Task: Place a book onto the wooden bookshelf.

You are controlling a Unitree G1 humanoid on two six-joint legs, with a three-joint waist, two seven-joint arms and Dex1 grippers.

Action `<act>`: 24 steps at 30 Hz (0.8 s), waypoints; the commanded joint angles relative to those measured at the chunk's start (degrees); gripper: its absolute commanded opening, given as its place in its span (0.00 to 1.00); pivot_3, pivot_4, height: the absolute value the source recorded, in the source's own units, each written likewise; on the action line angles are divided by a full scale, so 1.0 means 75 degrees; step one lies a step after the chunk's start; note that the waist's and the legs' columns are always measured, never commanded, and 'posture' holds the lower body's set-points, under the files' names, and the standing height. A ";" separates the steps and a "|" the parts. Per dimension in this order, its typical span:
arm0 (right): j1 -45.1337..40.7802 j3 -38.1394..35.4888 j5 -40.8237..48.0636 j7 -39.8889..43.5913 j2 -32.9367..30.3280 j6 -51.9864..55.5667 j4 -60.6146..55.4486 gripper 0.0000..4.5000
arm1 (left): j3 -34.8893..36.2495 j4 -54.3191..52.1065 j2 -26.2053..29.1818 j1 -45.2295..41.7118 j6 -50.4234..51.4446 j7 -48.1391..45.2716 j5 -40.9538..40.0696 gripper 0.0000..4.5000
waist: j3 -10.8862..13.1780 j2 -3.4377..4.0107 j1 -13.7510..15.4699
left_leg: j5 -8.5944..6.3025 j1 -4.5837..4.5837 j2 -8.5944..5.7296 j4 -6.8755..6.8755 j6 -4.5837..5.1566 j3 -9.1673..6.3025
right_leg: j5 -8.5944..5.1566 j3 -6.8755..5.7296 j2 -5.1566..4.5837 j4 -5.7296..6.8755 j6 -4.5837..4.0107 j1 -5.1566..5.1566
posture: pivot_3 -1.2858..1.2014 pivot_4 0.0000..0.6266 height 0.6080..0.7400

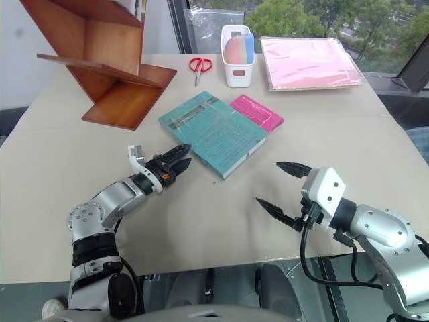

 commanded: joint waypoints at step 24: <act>0.0753 -0.0172 0.0063 -0.0595 -0.0215 0.0120 -0.1068 1.00 | -0.0074 0.1931 0.0146 -0.1047 -0.0065 -0.1895 0.1278 0.16 | -0.0002 0.0003 -0.0005 | 0.0000 0.0000 -0.0006 -0.0001 0.0000 -0.0023 | -0.0001 -0.0024 -0.0007 -0.0010 0.0000 0.0014 | 0.52 0.24 1.00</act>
